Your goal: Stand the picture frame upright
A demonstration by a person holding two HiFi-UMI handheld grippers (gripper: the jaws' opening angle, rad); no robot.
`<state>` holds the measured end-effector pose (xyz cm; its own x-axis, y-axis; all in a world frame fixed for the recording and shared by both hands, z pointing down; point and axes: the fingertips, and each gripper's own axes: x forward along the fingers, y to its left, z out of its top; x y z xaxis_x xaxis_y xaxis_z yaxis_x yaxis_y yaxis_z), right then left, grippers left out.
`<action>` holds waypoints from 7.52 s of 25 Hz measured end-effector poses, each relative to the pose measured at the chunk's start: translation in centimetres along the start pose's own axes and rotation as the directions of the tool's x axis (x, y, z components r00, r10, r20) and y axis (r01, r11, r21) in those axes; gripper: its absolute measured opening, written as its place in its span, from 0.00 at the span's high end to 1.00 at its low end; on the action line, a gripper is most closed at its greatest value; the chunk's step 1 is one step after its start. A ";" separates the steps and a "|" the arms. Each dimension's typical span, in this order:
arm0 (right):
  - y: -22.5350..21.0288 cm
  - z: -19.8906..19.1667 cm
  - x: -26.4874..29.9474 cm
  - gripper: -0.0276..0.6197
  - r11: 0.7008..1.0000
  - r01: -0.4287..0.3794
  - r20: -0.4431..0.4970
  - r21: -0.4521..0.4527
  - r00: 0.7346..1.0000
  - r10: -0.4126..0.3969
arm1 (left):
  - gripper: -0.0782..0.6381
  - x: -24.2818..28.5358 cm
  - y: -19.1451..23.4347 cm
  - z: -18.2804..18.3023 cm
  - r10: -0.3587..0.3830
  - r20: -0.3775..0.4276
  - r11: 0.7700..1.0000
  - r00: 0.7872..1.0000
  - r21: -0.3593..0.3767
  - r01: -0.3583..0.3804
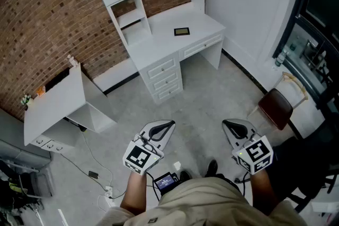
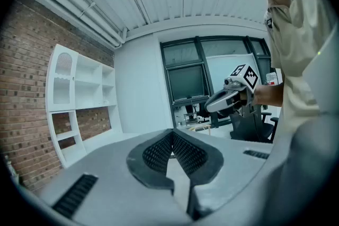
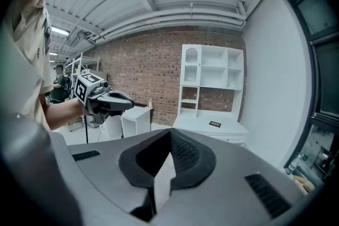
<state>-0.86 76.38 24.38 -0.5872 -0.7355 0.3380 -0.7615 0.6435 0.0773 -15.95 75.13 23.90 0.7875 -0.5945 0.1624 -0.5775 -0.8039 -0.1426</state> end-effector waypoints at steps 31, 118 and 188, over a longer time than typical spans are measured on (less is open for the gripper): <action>-18.2 -2.6 1.7 0.95 0.993 -0.101 0.065 0.062 0.993 0.097 | 0.88 16.4 1.0 2.0 0.106 -0.086 0.994 0.991 0.017 -0.104; -67.8 6.6 68.4 0.95 0.973 -0.199 -0.091 0.120 0.973 0.210 | 0.88 66.2 68.0 -11.2 0.108 -0.218 0.984 0.970 -0.116 -0.136; -70.7 -10.8 99.3 0.86 0.954 -0.080 -0.418 0.287 0.886 0.200 | 0.82 76.8 79.4 -47.0 -0.053 -0.523 0.802 0.850 -0.530 -0.276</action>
<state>-2.35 -39.89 62.63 -0.5581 -0.4340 0.7072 -0.7585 0.6123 -0.2228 -11.42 -35.19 70.94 0.5876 -0.4728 0.6566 -0.7946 -0.4903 0.3580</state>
